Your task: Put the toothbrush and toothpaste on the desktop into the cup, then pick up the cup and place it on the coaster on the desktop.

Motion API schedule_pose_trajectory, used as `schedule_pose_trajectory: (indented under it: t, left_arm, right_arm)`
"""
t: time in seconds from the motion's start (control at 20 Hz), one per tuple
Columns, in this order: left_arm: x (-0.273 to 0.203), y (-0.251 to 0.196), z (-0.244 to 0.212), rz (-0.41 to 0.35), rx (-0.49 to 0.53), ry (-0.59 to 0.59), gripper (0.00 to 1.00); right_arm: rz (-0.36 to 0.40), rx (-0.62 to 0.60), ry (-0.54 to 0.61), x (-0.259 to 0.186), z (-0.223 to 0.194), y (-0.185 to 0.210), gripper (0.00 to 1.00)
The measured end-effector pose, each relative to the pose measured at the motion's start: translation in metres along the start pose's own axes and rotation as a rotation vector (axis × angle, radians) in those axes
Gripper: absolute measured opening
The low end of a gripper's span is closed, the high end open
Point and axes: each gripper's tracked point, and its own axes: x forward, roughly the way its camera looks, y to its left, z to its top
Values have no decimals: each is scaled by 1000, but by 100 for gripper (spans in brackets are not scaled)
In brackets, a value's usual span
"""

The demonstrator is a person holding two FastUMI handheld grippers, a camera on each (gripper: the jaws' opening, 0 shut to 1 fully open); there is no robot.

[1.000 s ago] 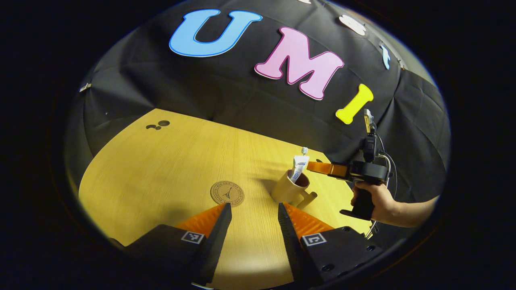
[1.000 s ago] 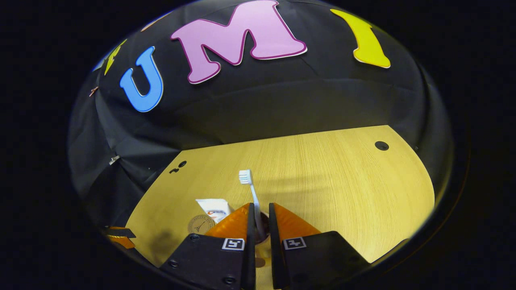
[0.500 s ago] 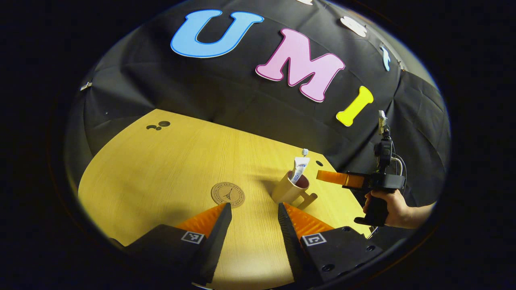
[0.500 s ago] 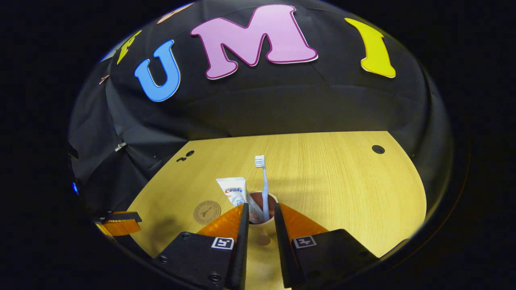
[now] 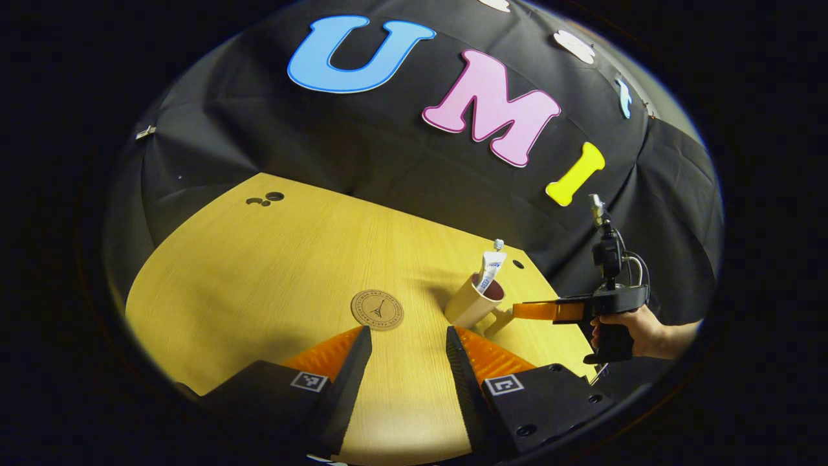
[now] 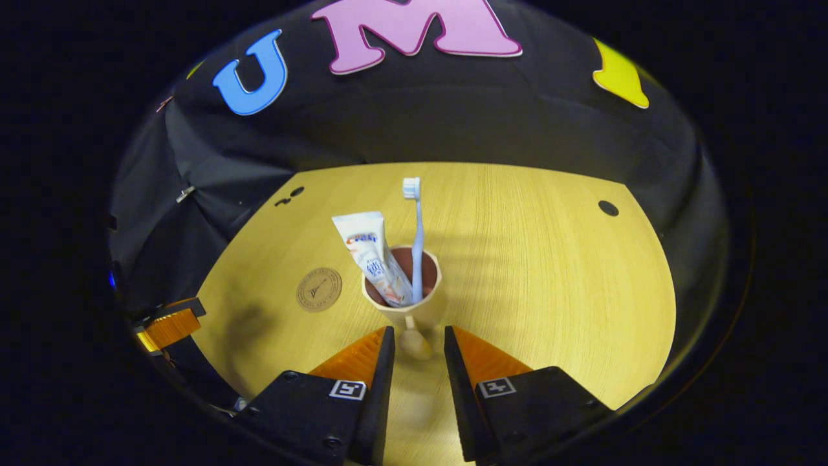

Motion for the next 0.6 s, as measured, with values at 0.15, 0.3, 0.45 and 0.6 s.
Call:
schedule_pose_trajectory:
  t: [0.15,0.3,0.45,0.6]
  left_arm:
    - [-2,6,-2,11,-8,-1,73]
    - [-4,12,-5,23,-16,2,73]
    - [-5,18,-9,34,-25,7,73]
    - [-5,25,-10,44,-37,12,73]
  right_arm:
    - [-3,-23,79,15,-13,0,48]
    - [-21,-54,152,29,-25,-2,48]
    - [-38,-100,189,43,-27,-4,48]
    - [-53,-146,231,54,-28,-4,48]
